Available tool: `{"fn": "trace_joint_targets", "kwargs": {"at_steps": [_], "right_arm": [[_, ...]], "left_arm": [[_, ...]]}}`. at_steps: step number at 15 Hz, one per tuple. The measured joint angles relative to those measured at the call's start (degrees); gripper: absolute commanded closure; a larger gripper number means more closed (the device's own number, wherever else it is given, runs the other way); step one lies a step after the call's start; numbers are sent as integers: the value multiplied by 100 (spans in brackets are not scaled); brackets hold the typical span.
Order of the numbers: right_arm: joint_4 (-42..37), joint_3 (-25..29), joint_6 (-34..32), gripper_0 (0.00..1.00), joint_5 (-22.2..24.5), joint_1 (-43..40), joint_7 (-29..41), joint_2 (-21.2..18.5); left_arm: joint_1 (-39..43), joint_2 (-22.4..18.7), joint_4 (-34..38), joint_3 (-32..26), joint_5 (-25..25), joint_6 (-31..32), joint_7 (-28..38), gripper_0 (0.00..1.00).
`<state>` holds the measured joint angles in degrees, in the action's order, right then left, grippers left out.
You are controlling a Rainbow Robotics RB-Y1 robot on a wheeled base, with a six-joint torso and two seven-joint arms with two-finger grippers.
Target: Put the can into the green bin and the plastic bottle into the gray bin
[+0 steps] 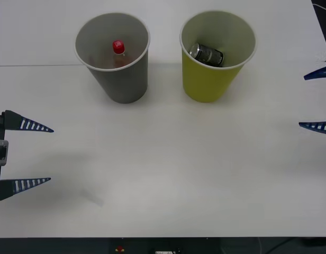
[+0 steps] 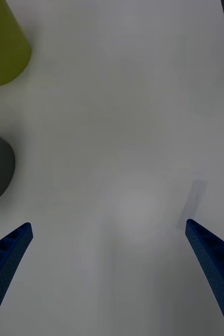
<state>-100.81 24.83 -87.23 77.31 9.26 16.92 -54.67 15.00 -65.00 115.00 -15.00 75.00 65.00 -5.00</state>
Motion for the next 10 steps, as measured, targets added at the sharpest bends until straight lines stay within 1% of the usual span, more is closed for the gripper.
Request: {"fn": "trace_joint_targets", "kwargs": {"at_steps": [3, 5, 10], "right_arm": [[-3, 51, 3, 0, -202, -352, -587, 107], [-70, 86, 3, 0, -233, -576, -905, 217], [-714, 179, 296, 0, -238, -1255, -1015, 341]], "left_arm": [[0, 0, 0, 0, 0, 0, 0, 0], [0, 0, 0, 0, 0, 0, 0, 0], [0, 0, 0, 0, 0, 0, 0, 0]]}}
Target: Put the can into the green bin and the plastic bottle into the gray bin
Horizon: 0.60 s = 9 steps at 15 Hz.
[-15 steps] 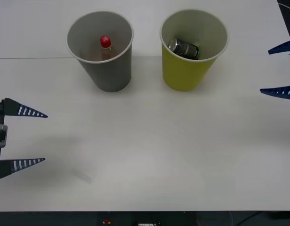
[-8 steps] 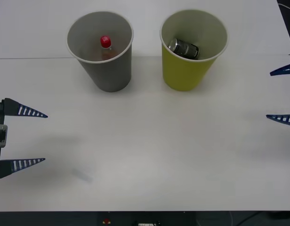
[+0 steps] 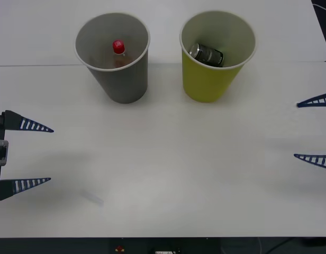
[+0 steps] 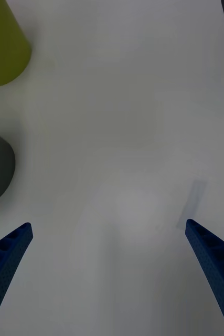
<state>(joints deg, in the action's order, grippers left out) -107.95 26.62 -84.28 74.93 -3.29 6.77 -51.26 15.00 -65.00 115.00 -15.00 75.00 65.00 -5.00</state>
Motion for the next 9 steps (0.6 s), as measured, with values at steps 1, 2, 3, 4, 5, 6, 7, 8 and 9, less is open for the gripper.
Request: {"fn": "trace_joint_targets", "kwargs": {"at_steps": [1, 2, 3, 4, 5, 6, 7, 8, 9], "right_arm": [[-134, 25, 52, 0, 1, -131, 0, 26], [-236, 52, 79, 0, 4, -241, 0, 60], [-336, 78, 92, 0, 9, -337, -3, 107], [-437, 107, 94, 0, 10, -430, -8, 163], [-529, 148, 97, 0, 9, -522, -15, 223], [-628, 198, 102, 0, 13, -623, -28, 288], [-756, 242, 103, 0, 49, -724, -34, 348], [-856, 277, 104, 0, 78, -804, -35, 396], [-934, 314, 104, 0, 88, -870, -35, 423]], "left_arm": [[0, 0, 0, 0, 0, 0, 0, 0], [0, 0, 0, 0, 0, 0, 0, 0], [0, 0, 0, 0, 0, 0, 0, 0], [0, 0, 0, 0, 0, 0, 0, 0], [0, 0, 0, 0, 0, 0, 0, 0], [0, 0, 0, 0, 0, 0, 0, 0], [0, 0, 0, 0, 0, 0, 0, 0], [0, 0, 0, 0, 0, 0, 0, 0], [0, 0, 0, 0, 0, 0, 0, 0]]}}
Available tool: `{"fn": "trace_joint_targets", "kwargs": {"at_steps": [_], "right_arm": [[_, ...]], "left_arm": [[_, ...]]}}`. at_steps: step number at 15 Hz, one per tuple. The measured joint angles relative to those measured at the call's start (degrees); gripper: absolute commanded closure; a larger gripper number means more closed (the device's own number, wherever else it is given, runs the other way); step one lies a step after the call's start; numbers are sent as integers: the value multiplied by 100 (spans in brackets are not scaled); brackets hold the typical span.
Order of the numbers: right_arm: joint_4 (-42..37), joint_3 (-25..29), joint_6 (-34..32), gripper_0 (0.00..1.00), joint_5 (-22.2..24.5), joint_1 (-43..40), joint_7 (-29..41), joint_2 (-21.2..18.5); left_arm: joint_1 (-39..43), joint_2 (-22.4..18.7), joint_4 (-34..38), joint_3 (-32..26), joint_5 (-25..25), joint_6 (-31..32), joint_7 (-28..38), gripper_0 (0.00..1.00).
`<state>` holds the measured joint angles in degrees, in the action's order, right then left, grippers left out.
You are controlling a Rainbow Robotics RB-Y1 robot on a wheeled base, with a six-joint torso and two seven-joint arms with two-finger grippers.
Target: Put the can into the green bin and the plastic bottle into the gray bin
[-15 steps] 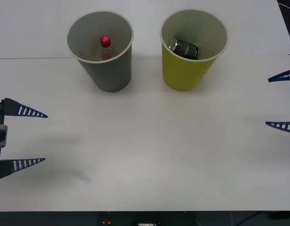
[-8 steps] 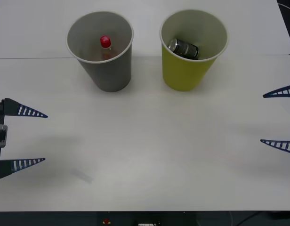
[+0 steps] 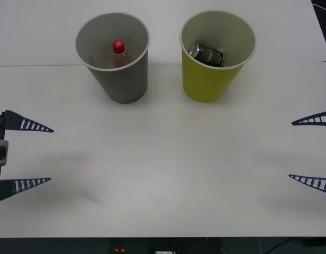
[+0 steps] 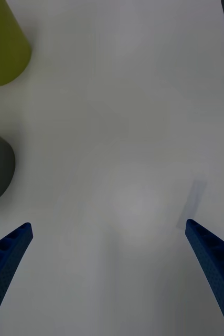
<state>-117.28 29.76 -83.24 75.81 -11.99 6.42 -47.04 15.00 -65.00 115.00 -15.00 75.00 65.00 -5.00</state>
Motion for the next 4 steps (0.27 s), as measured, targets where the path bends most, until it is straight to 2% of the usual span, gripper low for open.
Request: {"fn": "trace_joint_targets", "kwargs": {"at_steps": [4], "right_arm": [[-58, -1, -2, 0, -21, -74, -14, 12]], "left_arm": [[0, 0, 0, 0, 0, 0, 0, 0]]}}
